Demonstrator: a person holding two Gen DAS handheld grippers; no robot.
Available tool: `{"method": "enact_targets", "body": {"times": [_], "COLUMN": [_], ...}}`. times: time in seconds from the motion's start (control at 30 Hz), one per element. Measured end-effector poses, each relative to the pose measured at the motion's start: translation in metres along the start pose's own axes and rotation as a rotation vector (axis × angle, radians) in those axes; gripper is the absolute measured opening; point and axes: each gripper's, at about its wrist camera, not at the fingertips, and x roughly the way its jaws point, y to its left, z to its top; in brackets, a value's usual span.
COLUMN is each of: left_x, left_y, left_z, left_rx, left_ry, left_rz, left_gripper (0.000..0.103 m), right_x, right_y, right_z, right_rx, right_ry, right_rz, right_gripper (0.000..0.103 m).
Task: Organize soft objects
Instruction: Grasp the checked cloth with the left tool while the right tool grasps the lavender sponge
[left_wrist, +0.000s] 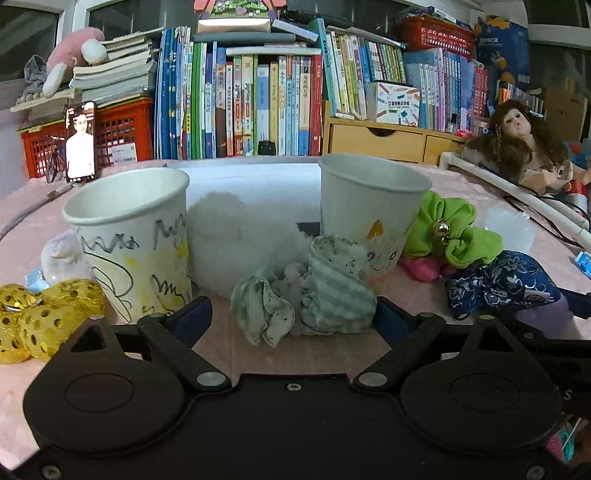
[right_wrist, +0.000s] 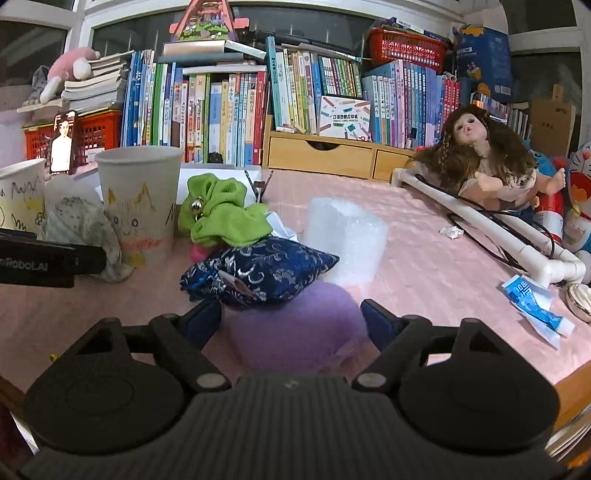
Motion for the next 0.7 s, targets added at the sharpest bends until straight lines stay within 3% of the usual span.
{"method": "enact_targets", "body": {"times": [0.1,0.2,0.4,0.7], "left_x": [0.002,-0.002,-0.022,-0.051], "left_y": [0.001,0.004,0.004,0.006], "left_z": [-0.001,-0.002,-0.003,0.004], "left_rx": [-0.023,-0.045,-0.033,-0.026], "left_ry": [0.016,0.018,0.015,0.006], "left_rz": [-0.020,-0.017,-0.031,-0.074], "left_gripper": [0.071,0.055,0.042,0.033], "right_x": [-0.002,-0.006,-0.024,-0.046], "right_y": [-0.002,-0.008,-0.011,-0.015], "right_z": [-0.001,-0.002,-0.003,0.013], "right_rx": [0.007,0.040,0.070,0.076], "right_ry": [0.008,0.018,0.004,-0.075], "right_rz": [-0.009,-0.001,0.010,-0.008], "right_gripper": [0.072,0.070,0.068,0.068]}}
